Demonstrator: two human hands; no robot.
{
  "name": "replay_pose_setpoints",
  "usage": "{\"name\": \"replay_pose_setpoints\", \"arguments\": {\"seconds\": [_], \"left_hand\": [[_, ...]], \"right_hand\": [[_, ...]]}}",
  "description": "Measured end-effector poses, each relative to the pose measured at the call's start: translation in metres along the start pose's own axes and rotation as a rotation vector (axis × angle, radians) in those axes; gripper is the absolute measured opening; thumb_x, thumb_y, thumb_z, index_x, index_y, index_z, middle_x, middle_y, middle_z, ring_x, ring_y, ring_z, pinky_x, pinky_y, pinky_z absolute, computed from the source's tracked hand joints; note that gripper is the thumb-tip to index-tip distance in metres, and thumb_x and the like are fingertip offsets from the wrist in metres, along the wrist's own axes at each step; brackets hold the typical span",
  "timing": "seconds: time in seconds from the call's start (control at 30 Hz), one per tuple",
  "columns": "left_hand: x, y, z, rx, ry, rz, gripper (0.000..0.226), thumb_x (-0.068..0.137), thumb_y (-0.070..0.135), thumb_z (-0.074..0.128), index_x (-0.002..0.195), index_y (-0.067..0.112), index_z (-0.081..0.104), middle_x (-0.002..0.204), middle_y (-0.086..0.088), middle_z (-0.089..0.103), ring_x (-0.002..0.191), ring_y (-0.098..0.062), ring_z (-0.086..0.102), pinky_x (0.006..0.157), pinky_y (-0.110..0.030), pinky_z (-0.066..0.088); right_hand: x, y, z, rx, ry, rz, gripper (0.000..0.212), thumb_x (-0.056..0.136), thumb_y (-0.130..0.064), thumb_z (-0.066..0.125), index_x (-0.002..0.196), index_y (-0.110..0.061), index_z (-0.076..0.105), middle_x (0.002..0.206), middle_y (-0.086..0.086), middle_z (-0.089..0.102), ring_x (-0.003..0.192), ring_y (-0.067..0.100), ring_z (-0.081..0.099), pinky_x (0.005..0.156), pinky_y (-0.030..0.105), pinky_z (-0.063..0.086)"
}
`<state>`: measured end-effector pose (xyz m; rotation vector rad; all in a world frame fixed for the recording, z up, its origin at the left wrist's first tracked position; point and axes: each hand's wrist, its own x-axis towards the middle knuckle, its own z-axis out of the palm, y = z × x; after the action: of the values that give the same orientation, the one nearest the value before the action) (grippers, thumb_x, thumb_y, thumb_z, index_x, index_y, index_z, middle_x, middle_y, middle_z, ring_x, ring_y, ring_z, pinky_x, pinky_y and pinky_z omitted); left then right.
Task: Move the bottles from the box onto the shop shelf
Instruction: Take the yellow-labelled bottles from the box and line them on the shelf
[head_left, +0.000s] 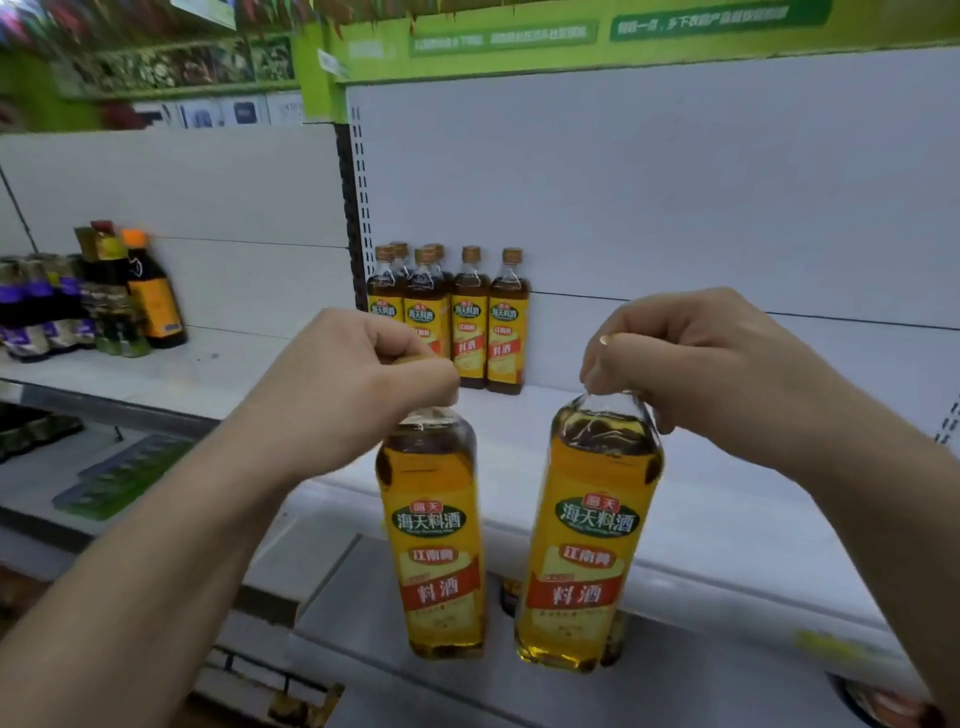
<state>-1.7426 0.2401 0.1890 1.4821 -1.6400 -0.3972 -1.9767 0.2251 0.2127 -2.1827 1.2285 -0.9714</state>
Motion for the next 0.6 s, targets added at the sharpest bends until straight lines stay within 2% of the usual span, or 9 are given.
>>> {"name": "replay_pose_setpoints", "arguments": {"seconds": [0.1,0.17,0.3,0.47,0.6], "left_hand": [[0.018,0.005,-0.001,-0.043,-0.006,0.030,0.019,0.080,0.024,0.072,0.064,0.014,0.075,0.051,-0.001,0.053,0.044,-0.005,0.043,0.048,-0.022,0.037],[0.030,0.007,0.000,-0.064,-0.003,0.056,0.019,0.080,0.024,0.071,0.064,0.014,0.075,0.053,-0.007,0.052,0.045,-0.011,0.042,0.043,-0.018,0.037],[0.056,0.006,0.002,-0.088,-0.004,0.080,0.021,0.082,0.021,0.071,0.063,0.013,0.075,0.046,0.003,0.052,0.038,-0.003,0.045,0.038,-0.016,0.036],[0.093,-0.005,0.004,-0.070,-0.032,0.133,0.022,0.080,0.028,0.072,0.065,0.012,0.075,0.053,-0.006,0.054,0.043,-0.007,0.043,0.050,-0.028,0.041],[0.125,-0.021,0.004,-0.073,-0.090,0.184,0.021,0.078,0.033,0.074,0.068,0.015,0.075,0.059,-0.013,0.059,0.049,-0.012,0.048,0.057,-0.035,0.045]], "right_hand": [[0.014,0.004,-0.009,0.010,0.006,0.007,0.018,0.078,-0.039,0.064,0.075,-0.026,0.076,0.064,0.008,0.059,0.057,0.013,0.052,0.060,0.038,0.048],[0.024,0.006,-0.013,-0.005,0.012,0.000,0.019,0.078,-0.040,0.063,0.075,-0.027,0.077,0.066,0.012,0.061,0.057,0.013,0.052,0.060,0.036,0.048],[0.045,0.011,-0.017,-0.028,0.046,0.003,0.018,0.080,-0.041,0.065,0.076,-0.029,0.077,0.069,0.018,0.058,0.058,0.016,0.051,0.060,0.038,0.047],[0.071,0.014,-0.012,-0.078,0.101,0.036,0.018,0.081,-0.042,0.065,0.072,-0.032,0.076,0.069,0.018,0.060,0.057,0.015,0.053,0.059,0.037,0.045],[0.094,0.016,-0.002,-0.120,0.156,0.088,0.019,0.080,-0.045,0.065,0.068,-0.034,0.075,0.061,0.000,0.060,0.054,0.010,0.054,0.056,0.032,0.045]]}}
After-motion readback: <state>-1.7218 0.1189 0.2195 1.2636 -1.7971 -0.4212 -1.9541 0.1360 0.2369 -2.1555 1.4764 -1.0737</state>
